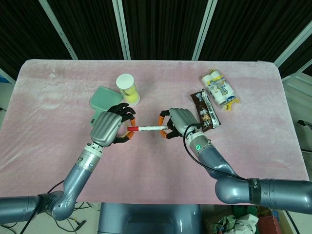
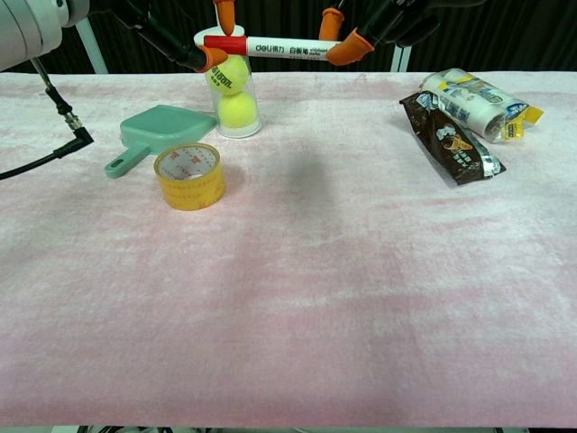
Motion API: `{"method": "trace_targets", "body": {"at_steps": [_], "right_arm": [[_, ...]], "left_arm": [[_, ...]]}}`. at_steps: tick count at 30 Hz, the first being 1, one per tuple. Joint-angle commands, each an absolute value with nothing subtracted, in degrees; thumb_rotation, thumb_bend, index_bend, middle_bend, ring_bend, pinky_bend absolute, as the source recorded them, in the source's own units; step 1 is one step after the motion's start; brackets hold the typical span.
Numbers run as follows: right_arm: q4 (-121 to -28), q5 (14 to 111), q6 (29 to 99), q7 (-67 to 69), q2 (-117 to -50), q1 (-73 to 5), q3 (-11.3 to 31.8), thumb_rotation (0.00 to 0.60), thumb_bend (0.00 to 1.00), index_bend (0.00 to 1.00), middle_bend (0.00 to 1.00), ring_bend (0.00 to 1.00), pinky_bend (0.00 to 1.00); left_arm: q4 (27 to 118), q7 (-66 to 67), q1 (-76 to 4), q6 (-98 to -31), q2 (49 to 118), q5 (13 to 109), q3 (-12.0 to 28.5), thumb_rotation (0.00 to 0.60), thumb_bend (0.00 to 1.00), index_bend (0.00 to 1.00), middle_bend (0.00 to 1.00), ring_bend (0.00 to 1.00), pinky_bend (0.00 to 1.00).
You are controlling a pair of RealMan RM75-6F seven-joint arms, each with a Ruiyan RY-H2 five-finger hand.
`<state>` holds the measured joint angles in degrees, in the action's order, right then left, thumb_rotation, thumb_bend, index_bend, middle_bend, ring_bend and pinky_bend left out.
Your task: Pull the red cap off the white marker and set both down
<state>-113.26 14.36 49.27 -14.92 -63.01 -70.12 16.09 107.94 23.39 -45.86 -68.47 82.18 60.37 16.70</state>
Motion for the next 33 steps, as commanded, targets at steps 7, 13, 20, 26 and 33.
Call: {"method": "trace_targets", "body": {"at_steps": [7, 13, 20, 26, 33], "right_arm": [[-113.4, 14.4, 48.9, -14.6, -62.8, -70.2, 16.1, 0.6, 0.47, 0.78, 1.0, 1.0, 0.98], [-113.2, 14.1, 48.9, -14.8, -62.8, -70.3, 15.7, 0.6, 0.47, 0.79, 1.0, 1.0, 0.98], [-113.1, 14.2, 48.8, -14.9, -62.8, -70.4, 15.6, 0.6, 0.48, 0.82, 1.0, 1.0, 0.98], [-113.2, 14.1, 48.8, -14.9, -62.3, -70.3, 15.3, 0.6, 0.48, 0.82, 1.0, 1.0, 0.98], [-113.3, 14.4, 48.6, -14.3, -61.8, -69.9, 15.5, 0.6, 0.48, 0.84, 1.0, 1.0, 0.98]], "left_arm": [[107.6, 23.9, -46.2, -68.4, 82.7, 60.0, 16.7, 0.6, 0.32, 0.54, 0.31, 0.15, 0.23], [107.3, 23.9, -46.3, -68.4, 82.9, 59.9, 16.7, 0.6, 0.35, 0.57, 0.31, 0.15, 0.23], [107.5, 24.2, -46.3, -68.7, 82.9, 59.7, 16.8, 0.6, 0.38, 0.58, 0.32, 0.15, 0.23], [107.5, 24.5, -46.2, -68.8, 82.9, 59.4, 16.7, 0.6, 0.38, 0.58, 0.32, 0.15, 0.23], [107.8, 24.6, -46.3, -68.6, 82.9, 58.7, 16.8, 0.6, 0.38, 0.59, 0.32, 0.15, 0.23]]}}
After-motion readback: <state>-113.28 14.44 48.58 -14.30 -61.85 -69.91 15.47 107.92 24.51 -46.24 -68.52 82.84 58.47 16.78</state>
